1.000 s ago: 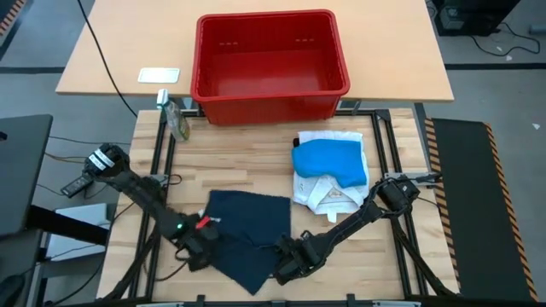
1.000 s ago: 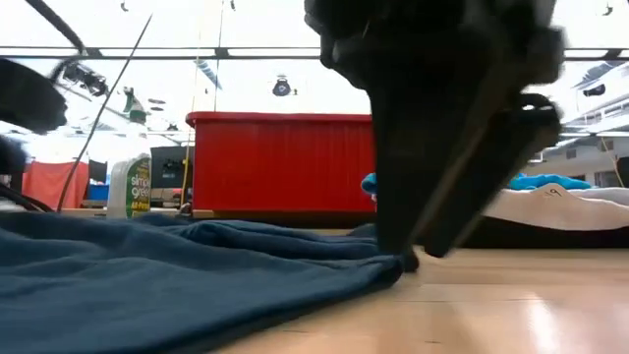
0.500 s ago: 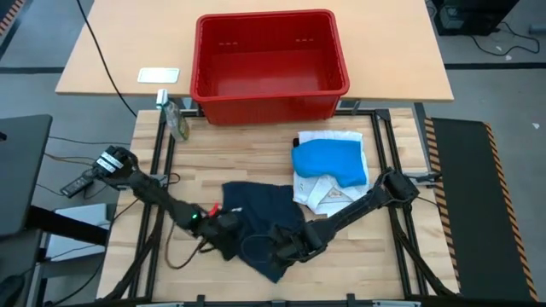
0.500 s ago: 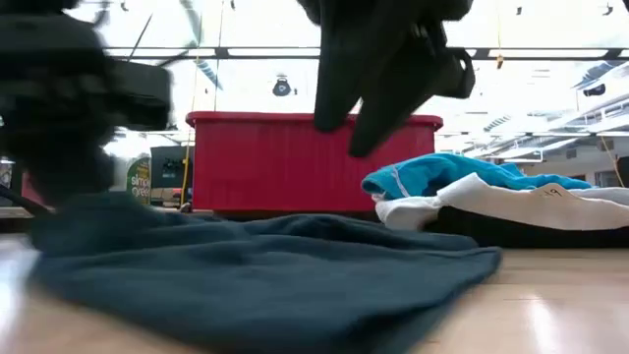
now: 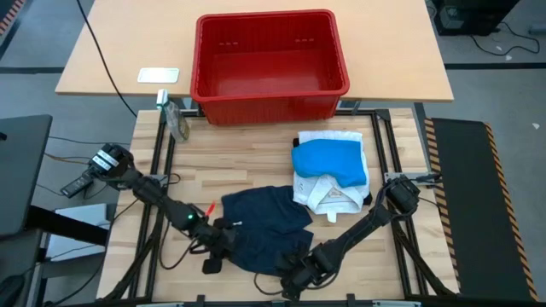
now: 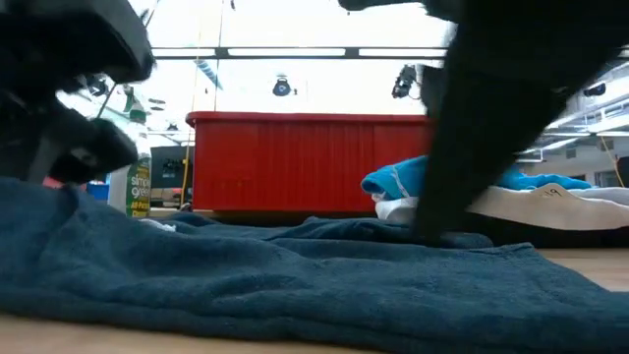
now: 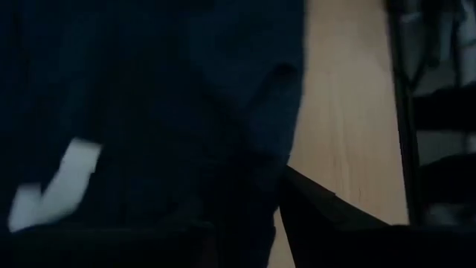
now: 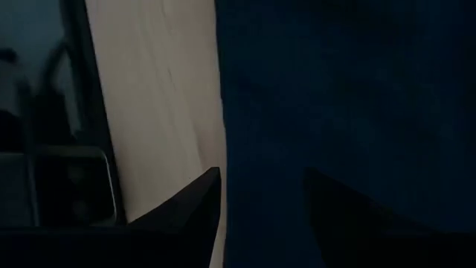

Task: Fold laundry
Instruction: Fold the dark blue shorts

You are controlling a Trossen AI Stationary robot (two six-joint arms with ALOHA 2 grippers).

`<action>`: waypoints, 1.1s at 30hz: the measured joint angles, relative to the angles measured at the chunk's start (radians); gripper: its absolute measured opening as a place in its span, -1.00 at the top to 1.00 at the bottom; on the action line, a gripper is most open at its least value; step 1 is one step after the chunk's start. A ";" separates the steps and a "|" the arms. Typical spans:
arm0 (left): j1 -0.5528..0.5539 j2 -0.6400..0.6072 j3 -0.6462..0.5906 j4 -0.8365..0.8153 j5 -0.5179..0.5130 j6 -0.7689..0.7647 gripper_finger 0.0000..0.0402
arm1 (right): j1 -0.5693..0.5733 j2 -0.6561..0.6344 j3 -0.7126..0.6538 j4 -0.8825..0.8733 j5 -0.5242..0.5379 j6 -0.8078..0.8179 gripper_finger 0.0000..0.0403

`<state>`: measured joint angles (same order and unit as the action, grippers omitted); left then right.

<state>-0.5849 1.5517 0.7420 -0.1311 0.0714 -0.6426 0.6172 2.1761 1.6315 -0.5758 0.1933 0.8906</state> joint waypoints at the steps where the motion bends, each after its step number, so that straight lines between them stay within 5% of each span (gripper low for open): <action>1: -0.016 0.000 0.004 0.006 -0.022 0.044 0.49 | 0.008 0.000 -0.001 -0.015 0.001 0.011 0.02; 9: -0.152 -0.010 0.039 0.006 -0.216 0.208 0.43 | 0.068 -0.003 0.040 -0.013 -0.061 0.029 0.09; 15: -0.240 -0.011 0.050 -0.007 -0.369 0.243 0.14 | 0.100 -0.003 0.009 -0.059 -0.053 0.031 0.11; 21: -0.270 0.024 0.050 -0.013 -0.376 0.245 -0.08 | 0.093 -0.003 -0.059 -0.049 -0.057 0.059 0.17; 28: -0.290 0.159 0.054 -0.008 -0.377 0.246 0.00 | 0.091 -0.003 -0.074 -0.046 -0.063 0.075 0.46; 33: -0.291 0.208 0.058 0.005 -0.408 0.247 0.30 | 0.090 -0.003 -0.074 -0.042 -0.134 0.079 0.84</action>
<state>-0.8764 1.7595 0.8002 -0.1258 -0.3364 -0.3954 0.7067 2.1727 1.5578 -0.6173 0.0593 0.9699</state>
